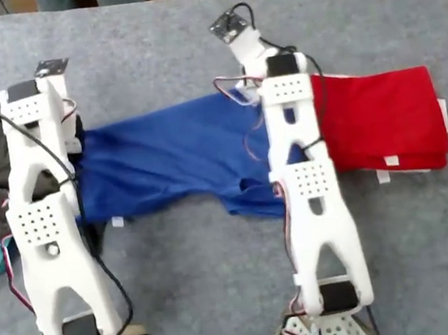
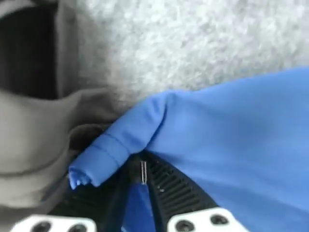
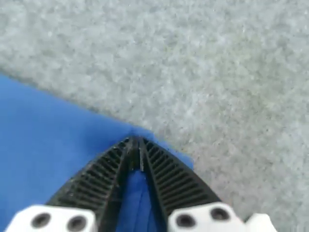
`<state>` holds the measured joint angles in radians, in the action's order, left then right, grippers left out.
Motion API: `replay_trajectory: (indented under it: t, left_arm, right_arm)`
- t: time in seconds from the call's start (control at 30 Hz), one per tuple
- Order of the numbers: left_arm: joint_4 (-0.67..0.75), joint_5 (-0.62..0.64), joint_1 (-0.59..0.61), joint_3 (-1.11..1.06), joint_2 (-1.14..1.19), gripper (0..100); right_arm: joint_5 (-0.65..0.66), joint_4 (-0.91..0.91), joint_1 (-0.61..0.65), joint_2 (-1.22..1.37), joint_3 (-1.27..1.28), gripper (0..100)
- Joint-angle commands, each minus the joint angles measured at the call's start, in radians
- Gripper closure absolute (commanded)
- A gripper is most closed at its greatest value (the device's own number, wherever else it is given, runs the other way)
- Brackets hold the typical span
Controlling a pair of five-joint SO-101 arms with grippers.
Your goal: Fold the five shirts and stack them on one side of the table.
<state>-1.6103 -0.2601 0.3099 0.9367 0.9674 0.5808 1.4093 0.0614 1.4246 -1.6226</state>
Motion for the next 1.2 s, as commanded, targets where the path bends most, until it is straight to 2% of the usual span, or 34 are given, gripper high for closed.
replay_trajectory:
  t: [0.0, 0.13, 0.27, 0.43, 0.7, 0.77, 0.97, 1.1, 1.17]
  left_arm:
    - [-0.11, -0.038, 0.039, 0.186, -0.011, 97]
    - [-0.153, -0.049, 0.042, 0.332, -0.02, 97]
    - [-0.153, -0.052, 0.071, 0.306, -0.127, 97]
    - [-0.152, -0.078, 0.064, 0.111, -0.324, 97]
    - [-0.135, -0.078, 0.058, -0.394, -0.706, 97]
    - [-0.064, -0.063, 0.05, -0.542, -0.792, 97]
    - [0.29, 0.037, -0.035, -0.958, -0.967, 97]
    - [0.456, 0.114, -0.101, -1.087, -0.967, 97]
    - [0.499, 0.15, -0.064, -1.087, -0.968, 97]
  right_arm:
    - [0.002, 0.063, 0.015, -0.145, -0.05, 98.5]
    - [0.002, 0.124, 0.028, -0.231, -0.05, 98.5]
    - [0.002, 0.175, 0.028, -0.277, -0.05, 98.5]
    - [0.002, 0.224, 0.029, -0.303, -0.05, 98.5]
    - [0.002, 0.319, 0.028, -0.384, -0.05, 98.5]
    - [0.002, 0.347, 0.026, -0.406, -0.05, 98.5]
    - [-0.006, 0.358, 0.026, -0.441, -0.031, 98.5]
    - [-0.006, 0.358, 0.029, -0.455, 0.031, 98.5]
    - [-0.006, 0.358, 0.023, -0.461, 0.067, 98.5]
